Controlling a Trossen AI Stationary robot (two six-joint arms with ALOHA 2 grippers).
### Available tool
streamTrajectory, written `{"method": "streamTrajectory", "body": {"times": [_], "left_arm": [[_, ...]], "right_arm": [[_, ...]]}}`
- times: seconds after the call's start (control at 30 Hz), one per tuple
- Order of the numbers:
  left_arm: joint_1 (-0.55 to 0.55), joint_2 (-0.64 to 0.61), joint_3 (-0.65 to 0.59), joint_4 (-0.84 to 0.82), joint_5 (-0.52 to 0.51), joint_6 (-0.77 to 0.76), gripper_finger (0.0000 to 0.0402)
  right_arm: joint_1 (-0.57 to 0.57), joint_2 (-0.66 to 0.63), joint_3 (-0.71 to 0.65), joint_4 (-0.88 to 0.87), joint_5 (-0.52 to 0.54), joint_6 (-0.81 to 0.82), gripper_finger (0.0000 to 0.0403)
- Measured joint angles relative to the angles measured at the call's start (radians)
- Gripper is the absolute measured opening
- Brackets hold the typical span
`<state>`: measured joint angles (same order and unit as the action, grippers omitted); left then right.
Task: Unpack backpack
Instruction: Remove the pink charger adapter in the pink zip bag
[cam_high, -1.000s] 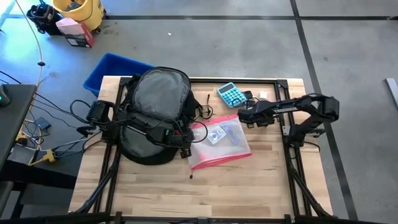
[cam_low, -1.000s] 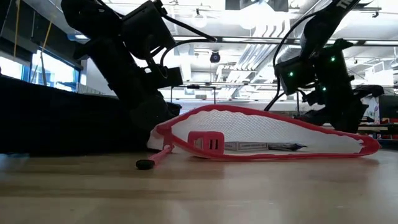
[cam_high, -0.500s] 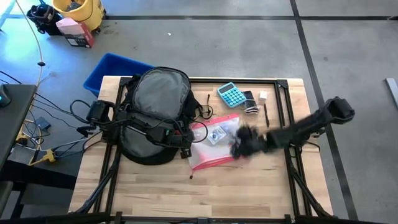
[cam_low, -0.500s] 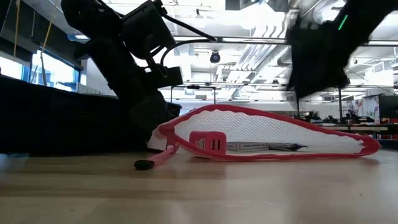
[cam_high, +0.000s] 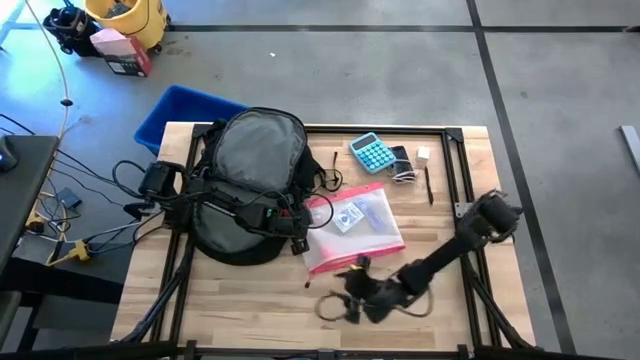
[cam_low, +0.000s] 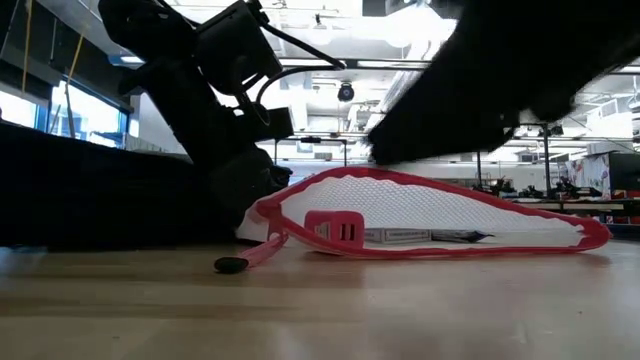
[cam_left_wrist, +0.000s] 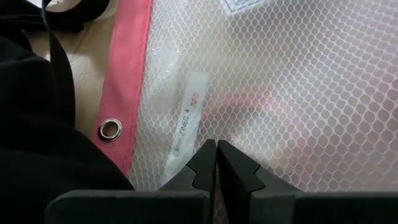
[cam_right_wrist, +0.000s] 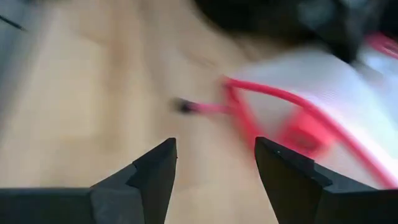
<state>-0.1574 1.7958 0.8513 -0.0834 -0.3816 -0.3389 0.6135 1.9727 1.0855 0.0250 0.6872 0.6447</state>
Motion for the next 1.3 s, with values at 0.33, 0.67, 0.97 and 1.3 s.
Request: {"method": "streamTrajectory", "body": {"times": [0.33,0.67,0.97,1.3], "left_arm": [[0.0,0.0,0.0,-0.001,0.038,0.0,0.0],[0.0,0.0,0.0,0.0,0.056,0.0,0.0],[0.0,0.0,-0.001,-0.003,0.059,0.0,0.0],[-0.002,0.0,0.001,-0.063,0.041,-0.018,0.0]], "right_arm": [[-0.125,0.026,0.097,-0.312,-0.054,0.164,0.0264],[-0.192,0.057,0.078,-0.219,-0.127,0.168,0.0335],[-0.222,0.066,0.08,-0.215,-0.203,0.169,0.022],[-0.097,-0.082,0.079,-0.398,-0.304,0.292,0.0125]]}}
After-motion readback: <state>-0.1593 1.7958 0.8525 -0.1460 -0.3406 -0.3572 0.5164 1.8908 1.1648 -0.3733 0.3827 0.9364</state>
